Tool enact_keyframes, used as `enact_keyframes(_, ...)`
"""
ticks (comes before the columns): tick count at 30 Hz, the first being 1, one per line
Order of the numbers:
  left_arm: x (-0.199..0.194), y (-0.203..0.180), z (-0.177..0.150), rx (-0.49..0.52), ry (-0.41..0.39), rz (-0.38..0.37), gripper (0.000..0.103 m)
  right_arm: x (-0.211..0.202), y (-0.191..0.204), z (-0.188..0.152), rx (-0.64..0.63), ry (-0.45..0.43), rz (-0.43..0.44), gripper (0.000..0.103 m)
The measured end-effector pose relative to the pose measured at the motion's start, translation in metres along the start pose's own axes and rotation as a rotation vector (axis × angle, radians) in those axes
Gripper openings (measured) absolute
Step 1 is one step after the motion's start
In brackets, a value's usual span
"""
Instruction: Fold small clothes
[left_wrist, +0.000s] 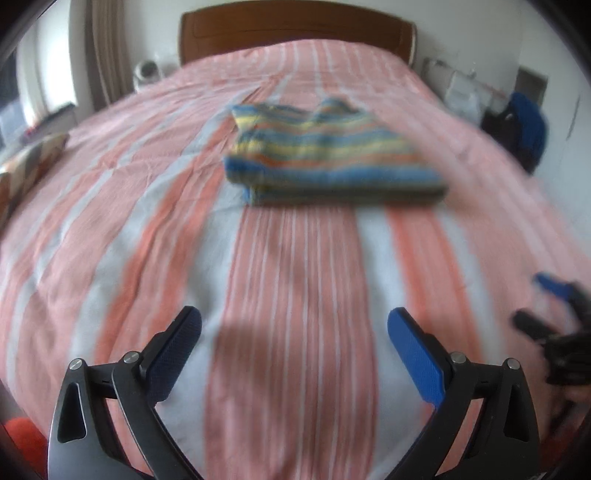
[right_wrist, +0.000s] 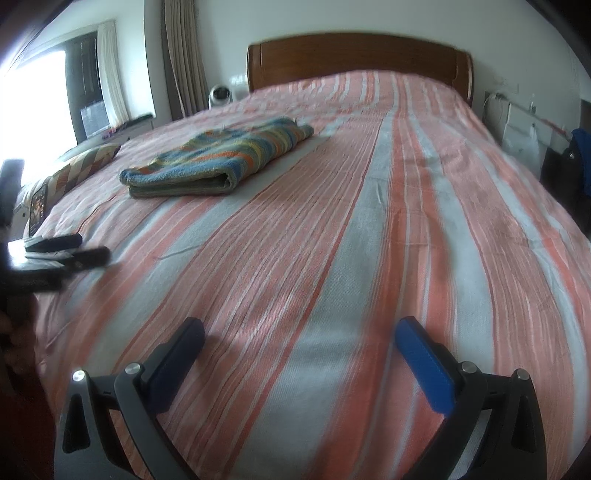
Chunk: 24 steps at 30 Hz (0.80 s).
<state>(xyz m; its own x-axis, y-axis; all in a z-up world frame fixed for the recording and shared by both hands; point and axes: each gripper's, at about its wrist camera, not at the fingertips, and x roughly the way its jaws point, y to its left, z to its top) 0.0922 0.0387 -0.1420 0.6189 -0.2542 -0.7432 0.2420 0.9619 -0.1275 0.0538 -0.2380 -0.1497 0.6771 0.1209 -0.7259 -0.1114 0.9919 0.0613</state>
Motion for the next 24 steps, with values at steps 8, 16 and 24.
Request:
enact_keyframes(8, 0.056, 0.117, 0.134, -0.289, 0.079, -0.195, 0.102, 0.048, -0.056, 0.121, 0.369, -0.004, 0.309, 0.102)
enact_keyframes(16, 0.177, 0.101, 0.188, -0.203, 0.299, -0.220, 0.102, 0.207, -0.042, 0.187, 0.593, 0.243, 0.580, 0.079)
enact_keyframes(24, 0.154, 0.048, 0.199, -0.033, 0.207, -0.182, 0.016, 0.184, 0.053, 0.222, 0.110, 0.142, 0.177, 0.021)
